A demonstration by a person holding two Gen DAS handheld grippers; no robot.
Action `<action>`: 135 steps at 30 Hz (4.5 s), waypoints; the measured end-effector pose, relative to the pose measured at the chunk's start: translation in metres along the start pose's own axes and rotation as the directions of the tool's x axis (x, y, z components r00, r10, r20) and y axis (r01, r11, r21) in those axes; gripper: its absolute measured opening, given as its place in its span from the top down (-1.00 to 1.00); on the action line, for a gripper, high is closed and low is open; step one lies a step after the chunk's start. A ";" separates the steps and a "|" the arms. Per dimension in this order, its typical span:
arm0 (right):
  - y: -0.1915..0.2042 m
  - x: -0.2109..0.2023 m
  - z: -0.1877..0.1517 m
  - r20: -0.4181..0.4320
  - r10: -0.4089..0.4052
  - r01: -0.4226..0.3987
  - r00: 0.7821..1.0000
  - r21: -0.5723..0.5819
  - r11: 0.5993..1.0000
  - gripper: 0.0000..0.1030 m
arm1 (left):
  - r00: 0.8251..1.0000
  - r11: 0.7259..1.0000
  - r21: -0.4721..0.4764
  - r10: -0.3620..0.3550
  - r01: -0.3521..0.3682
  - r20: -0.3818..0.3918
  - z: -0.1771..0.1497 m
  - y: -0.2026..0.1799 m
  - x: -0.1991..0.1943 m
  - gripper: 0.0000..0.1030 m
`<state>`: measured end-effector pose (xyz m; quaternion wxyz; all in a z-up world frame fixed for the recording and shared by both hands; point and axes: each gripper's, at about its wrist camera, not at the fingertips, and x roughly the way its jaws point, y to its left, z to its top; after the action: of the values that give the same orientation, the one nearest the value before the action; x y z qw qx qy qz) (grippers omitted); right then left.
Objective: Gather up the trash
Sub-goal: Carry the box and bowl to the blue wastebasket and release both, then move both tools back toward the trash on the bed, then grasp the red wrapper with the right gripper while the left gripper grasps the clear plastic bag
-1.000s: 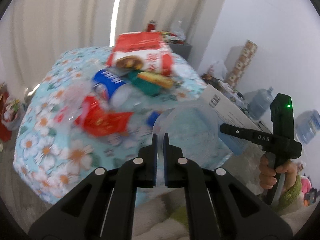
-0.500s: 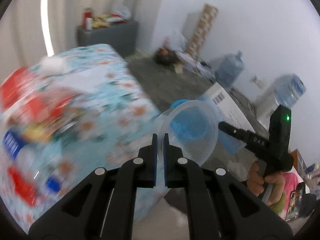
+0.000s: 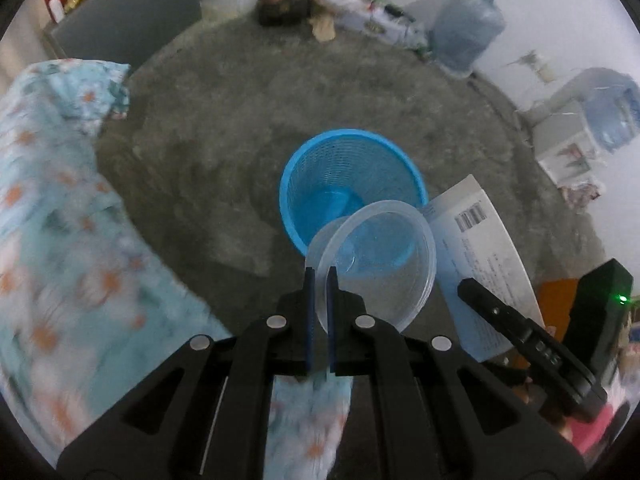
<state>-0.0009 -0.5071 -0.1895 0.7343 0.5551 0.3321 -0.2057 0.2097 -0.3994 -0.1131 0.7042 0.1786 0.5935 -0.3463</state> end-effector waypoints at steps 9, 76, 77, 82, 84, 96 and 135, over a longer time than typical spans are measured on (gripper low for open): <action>-0.013 0.056 0.064 0.022 -0.153 0.153 0.988 0.018 0.988 -0.20 | 0.993 1.000 -0.022 0.020 -0.018 0.117 0.060 -0.016 0.043 0.00; 0.330 0.053 -0.436 -0.653 -0.003 -0.482 0.757 -0.562 0.672 -0.06 | 0.662 0.720 -0.530 0.665 -0.448 0.345 -0.477 0.324 -0.235 -0.02; 0.329 0.055 -0.438 -0.648 -0.004 -0.469 0.762 -0.556 0.686 -0.02 | 0.662 0.722 -0.531 0.663 -0.444 0.348 -0.477 0.324 -0.235 -0.01; 0.323 0.071 -0.447 -0.635 -0.001 -0.429 0.772 -0.523 0.736 0.19 | 0.670 0.717 -0.534 0.664 -0.447 0.331 -0.473 0.328 -0.229 0.01; 0.319 0.075 -0.448 -0.638 0.011 -0.425 0.770 -0.499 0.755 0.31 | 0.678 0.719 -0.533 0.660 -0.446 0.324 -0.471 0.329 -0.228 0.06; 0.308 0.075 -0.434 -0.649 0.054 -0.446 0.759 -0.459 0.768 0.86 | 0.687 0.704 -0.556 0.664 -0.441 0.295 -0.457 0.338 -0.223 0.21; 0.277 -0.020 -0.349 -0.619 0.245 -0.601 0.746 -0.468 0.648 0.91 | 0.562 0.623 -0.649 0.752 -0.437 0.344 -0.489 0.296 -0.307 1.00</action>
<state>0.0803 -0.0930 -0.0440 0.7919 0.3657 0.4154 0.2580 0.0509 0.2156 0.0213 0.9466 0.0728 0.3099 0.0506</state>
